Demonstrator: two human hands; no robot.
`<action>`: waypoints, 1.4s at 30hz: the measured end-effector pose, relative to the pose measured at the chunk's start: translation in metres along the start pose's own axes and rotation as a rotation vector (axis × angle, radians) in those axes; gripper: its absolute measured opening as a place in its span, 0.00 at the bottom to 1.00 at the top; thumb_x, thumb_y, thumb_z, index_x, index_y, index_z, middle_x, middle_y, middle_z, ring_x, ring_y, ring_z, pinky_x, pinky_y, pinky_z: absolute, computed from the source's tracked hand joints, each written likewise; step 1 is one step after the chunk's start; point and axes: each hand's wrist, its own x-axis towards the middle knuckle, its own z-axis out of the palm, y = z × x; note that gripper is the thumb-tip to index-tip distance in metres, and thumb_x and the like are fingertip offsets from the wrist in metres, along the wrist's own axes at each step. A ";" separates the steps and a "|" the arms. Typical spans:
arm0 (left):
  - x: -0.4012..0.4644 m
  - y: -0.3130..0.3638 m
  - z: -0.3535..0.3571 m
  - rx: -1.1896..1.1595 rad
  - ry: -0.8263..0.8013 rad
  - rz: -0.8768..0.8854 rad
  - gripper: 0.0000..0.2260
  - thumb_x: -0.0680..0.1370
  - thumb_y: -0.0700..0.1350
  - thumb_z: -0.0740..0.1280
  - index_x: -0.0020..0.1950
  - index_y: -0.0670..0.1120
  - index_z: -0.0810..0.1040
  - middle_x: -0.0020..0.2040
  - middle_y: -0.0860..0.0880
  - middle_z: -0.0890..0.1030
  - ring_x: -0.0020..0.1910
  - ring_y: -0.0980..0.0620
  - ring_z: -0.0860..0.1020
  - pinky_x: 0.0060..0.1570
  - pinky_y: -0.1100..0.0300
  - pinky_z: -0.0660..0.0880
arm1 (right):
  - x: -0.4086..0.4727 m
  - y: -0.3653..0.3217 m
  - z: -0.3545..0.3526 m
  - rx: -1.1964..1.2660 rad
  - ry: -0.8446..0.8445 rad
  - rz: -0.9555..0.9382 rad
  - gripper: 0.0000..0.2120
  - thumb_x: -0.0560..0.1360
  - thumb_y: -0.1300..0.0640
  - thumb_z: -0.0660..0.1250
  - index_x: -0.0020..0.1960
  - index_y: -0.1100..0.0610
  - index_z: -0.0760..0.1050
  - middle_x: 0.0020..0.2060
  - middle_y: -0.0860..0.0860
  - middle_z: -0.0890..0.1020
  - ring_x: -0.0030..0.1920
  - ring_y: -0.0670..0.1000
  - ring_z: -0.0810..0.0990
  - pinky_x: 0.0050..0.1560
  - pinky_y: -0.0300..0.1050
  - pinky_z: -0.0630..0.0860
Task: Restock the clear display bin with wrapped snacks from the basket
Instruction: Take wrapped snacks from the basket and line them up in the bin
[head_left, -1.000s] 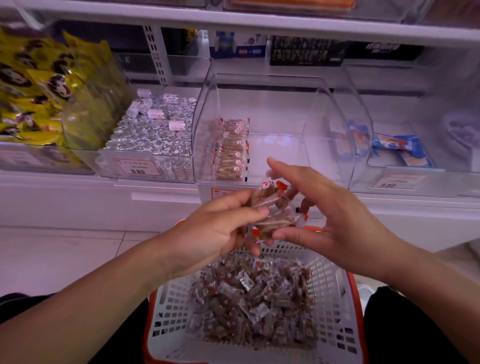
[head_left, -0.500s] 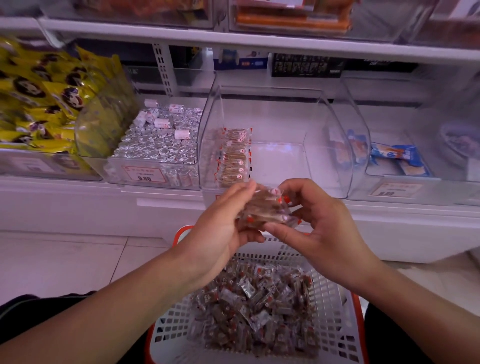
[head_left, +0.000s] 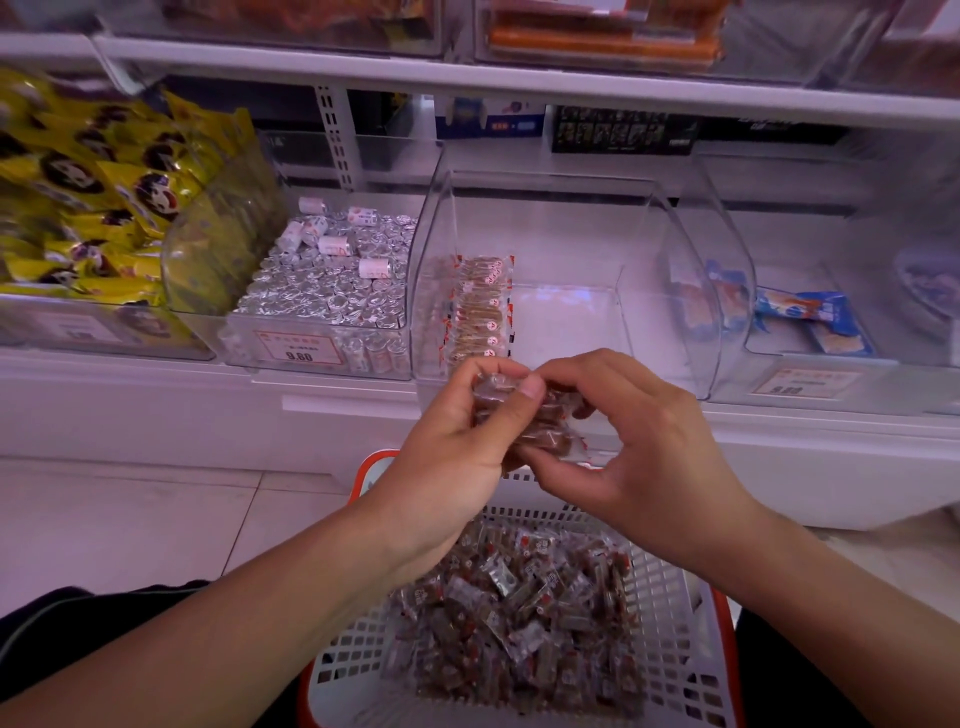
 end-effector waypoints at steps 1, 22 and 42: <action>0.000 0.000 0.000 -0.014 0.015 -0.001 0.18 0.77 0.51 0.66 0.63 0.42 0.73 0.49 0.45 0.85 0.47 0.47 0.84 0.59 0.47 0.77 | 0.002 -0.001 -0.001 -0.010 0.001 0.003 0.24 0.68 0.56 0.78 0.62 0.51 0.76 0.50 0.45 0.80 0.49 0.42 0.76 0.53 0.30 0.70; 0.072 0.050 -0.088 1.258 0.315 0.380 0.07 0.72 0.49 0.69 0.40 0.53 0.70 0.31 0.55 0.76 0.31 0.58 0.75 0.29 0.64 0.66 | 0.102 0.057 -0.017 0.034 -0.418 0.400 0.10 0.63 0.54 0.77 0.43 0.51 0.82 0.35 0.46 0.85 0.34 0.44 0.82 0.39 0.44 0.80; 0.086 0.034 -0.100 0.900 0.165 0.291 0.15 0.70 0.55 0.65 0.39 0.44 0.69 0.27 0.39 0.70 0.25 0.39 0.69 0.23 0.49 0.66 | 0.128 0.066 0.067 -0.162 -0.615 0.091 0.18 0.62 0.41 0.71 0.46 0.49 0.76 0.44 0.46 0.79 0.46 0.49 0.77 0.46 0.46 0.78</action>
